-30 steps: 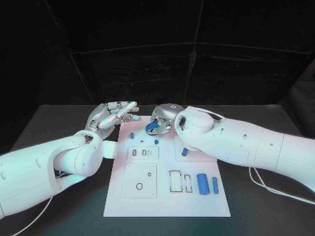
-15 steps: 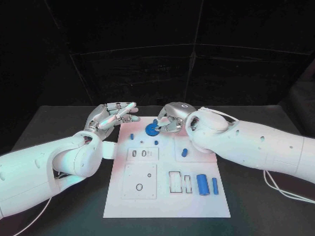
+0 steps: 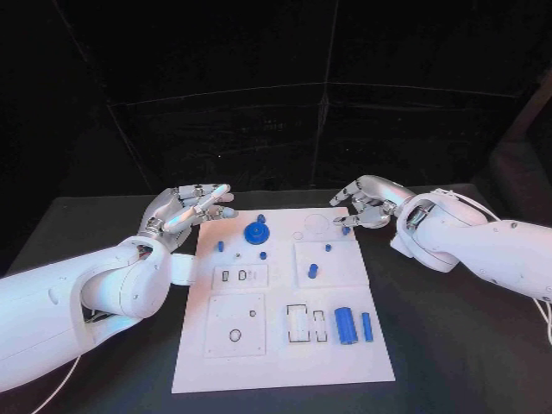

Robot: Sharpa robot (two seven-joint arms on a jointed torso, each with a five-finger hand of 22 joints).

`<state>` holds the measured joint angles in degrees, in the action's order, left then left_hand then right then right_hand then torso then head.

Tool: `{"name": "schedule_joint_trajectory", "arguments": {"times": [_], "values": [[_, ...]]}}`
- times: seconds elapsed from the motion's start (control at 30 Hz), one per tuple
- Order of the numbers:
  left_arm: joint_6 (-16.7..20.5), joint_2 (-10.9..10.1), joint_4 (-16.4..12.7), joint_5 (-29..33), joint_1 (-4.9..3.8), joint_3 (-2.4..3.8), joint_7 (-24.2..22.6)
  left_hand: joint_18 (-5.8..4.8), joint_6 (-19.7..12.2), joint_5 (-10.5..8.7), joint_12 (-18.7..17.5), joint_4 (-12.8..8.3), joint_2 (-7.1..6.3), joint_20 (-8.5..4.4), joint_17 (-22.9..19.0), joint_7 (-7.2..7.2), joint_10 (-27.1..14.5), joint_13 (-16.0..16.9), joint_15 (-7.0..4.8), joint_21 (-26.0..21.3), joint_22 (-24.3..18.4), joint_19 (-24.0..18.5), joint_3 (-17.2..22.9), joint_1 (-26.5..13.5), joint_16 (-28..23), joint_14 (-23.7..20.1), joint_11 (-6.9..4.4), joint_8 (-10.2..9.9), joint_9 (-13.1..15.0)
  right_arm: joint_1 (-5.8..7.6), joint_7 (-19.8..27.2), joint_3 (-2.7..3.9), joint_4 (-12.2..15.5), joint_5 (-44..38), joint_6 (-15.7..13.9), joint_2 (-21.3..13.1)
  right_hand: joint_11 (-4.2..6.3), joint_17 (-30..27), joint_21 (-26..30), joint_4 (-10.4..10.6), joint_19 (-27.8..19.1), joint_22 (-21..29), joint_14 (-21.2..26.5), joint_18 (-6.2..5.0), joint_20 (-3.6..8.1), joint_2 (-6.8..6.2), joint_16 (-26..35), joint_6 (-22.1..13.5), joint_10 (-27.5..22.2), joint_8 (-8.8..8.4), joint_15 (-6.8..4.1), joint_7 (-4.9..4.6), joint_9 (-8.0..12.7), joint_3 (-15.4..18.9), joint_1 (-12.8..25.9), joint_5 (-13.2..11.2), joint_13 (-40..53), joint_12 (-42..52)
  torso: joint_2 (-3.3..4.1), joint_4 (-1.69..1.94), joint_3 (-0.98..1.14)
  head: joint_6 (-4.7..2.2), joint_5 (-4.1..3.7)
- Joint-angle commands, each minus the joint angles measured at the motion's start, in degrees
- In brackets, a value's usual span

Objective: Assemble the parts on the task board

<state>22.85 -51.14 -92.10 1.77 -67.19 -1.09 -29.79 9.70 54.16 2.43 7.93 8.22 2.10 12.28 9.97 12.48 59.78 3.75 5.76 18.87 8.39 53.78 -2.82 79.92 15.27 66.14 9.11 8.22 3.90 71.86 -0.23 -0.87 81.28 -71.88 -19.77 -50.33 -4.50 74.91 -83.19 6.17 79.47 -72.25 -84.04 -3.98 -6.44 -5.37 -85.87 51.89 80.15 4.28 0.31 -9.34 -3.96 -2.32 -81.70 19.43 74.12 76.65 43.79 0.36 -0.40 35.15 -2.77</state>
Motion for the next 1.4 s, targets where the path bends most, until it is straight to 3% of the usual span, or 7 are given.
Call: {"name": "schedule_joint_trajectory", "arguments": {"times": [0.03,0.17,0.4,0.47,0.63,1.0,1.4], "values": [[-0.7,0.1,0.0,-0.1,-0.09,0.04,-0.5,0.73,0.1,0.3,-0.2,-0.4,0.56,0.13,0.1,0.34,0.1,0.0,0.29,-0.4,-0.1,0.4,0.0,-0.1,-0.4,0.3,0.25,-0.2,-0.1,0.09,5.4,0.02,-0.9,5.1,2.7,-0.9,0.25,4.9,0.1,-0.4,-0.3,0.2,-3.8,0.14,0.23,-0.37,0.2,0.1,-0.3,-0.27,-0.37,-0.05,0.1,0.2,-0.4,-0.2,-0.2,-0.5,-0.03,-0.07,0.06,0.15,-0.46],[-0.7,0.2,0.1,-0.1,-0.08,0.04,-0.5,0.73,0.1,0.3,-0.2,-0.4,0.56,0.13,0.1,0.33,0.1,0.0,0.29,-0.4,-0.1,0.4,0.0,-0.1,-0.4,0.3,0.25,-0.2,-0.1,0.07,6.3,0.0,-2.3,5.6,3.6,-1.8,0.21,4.7,0.2,-0.8,-0.5,0.4,-3.8,0.1,0.22,-0.57,0.3,-0.4,-0.5,-0.48,-0.34,-0.08,0.2,0.5,-0.5,-0.2,-0.3,-0.6,-0.03,0.12,-0.14,0.25,-0.65],[-0.8,0.4,0.4,-0.1,-0.06,0.03,-0.4,0.73,0.1,0.3,-0.3,-0.4,0.56,0.14,0.1,0.31,0.1,0.0,0.29,-0.4,-0.1,0.4,-0.1,0.0,-0.4,0.3,0.24,-0.2,-0.1,-0.08,6.7,-0.01,-4.1,5.8,4.7,-1.7,0.17,4.5,0.4,-1.0,-0.7,0.8,-3.8,0.03,0.2,-0.61,0.4,-0.7,-0.7,-0.55,-0.32,-0.14,0.2,0.7,-0.6,-0.2,-0.6,-0.9,0.09,-0.01,0.0,0.34,-0.38],[-0.8,0.5,0.5,-0.1,-0.06,0.03,-0.4,0.73,0.1,0.3,-0.3,-0.4,0.56,0.14,0.1,0.31,0.1,0.0,0.29,-0.4,-0.1,0.4,-0.1,0.0,-0.4,0.3,0.24,-0.2,-0.1,-0.13,6.6,-0.02,-4.6,5.9,5.2,-1.5,0.16,4.5,0.4,-1.0,-0.8,0.9,-3.7,0.01,0.2,-0.59,0.4,-0.8,-0.8,-0.55,-0.31,-0.15,0.2,0.7,-0.7,-0.2,-0.7,-1.0,0.0,0.08,-0.14,0.56,-0.63],[-0.9,0.6,0.7,-0.1,-0.05,0.03,-0.4,0.73,0.1,0.3,-0.3,-0.4,0.56,0.14,0.1,0.31,0.1,0.0,0.29,-0.4,-0.1,0.4,-0.1,0.0,-0.4,0.3,0.24,-0.2,-0.1,-0.43,6.3,-0.02,-5.8,5.9,6.2,-0.7,0.14,4.4,0.4,-1.1,-0.8,0.9,-3.7,0.01,0.18,-0.44,0.5,-0.7,-0.8,-0.43,-0.3,-0.16,0.1,0.7,-0.8,-0.2,-0.7,-1.0,-0.05,0.13,-0.23,0.71,-0.68],[-0.9,0.7,0.9,-0.1,-0.05,0.03,-0.4,0.73,0.1,0.3,-0.3,-0.4,0.56,0.14,0.1,0.31,0.1,0.0,0.29,-0.4,-0.1,0.4,-0.1,0.0,-0.4,0.3,0.24,-0.2,-0.1,-1.43,5.6,-0.03,-7.6,4.4,8.6,0.9,0.25,4.5,0.5,-1.7,-0.8,0.9,-3.8,0.0,0.19,0.06,0.4,0.3,-0.8,0.22,-0.35,-0.02,-0.1,0.8,-1.1,0.1,-0.6,-1.0,-0.04,0.06,-0.2,1.03,-0.84],[-1.0,0.8,1.1,-0.1,-0.05,0.03,-0.4,0.73,0.1,0.3,-0.3,-0.4,0.56,0.14,0.1,0.31,0.1,0.0,0.29,-0.4,-0.1,0.4,-0.1,0.0,-0.4,0.3,0.24,-0.2,-0.1,-2.32,5.2,-0.02,-9.9,4.1,8.1,2.9,0.33,4.8,0.4,-1.7,-0.6,0.6,-3.8,0.05,0.23,0.61,0.3,0.8,-0.6,0.52,-0.41,0.06,-0.2,0.8,-1.0,-0.1,-0.4,-0.8,-0.06,0.24,-0.18,1.17,-0.99]]}}
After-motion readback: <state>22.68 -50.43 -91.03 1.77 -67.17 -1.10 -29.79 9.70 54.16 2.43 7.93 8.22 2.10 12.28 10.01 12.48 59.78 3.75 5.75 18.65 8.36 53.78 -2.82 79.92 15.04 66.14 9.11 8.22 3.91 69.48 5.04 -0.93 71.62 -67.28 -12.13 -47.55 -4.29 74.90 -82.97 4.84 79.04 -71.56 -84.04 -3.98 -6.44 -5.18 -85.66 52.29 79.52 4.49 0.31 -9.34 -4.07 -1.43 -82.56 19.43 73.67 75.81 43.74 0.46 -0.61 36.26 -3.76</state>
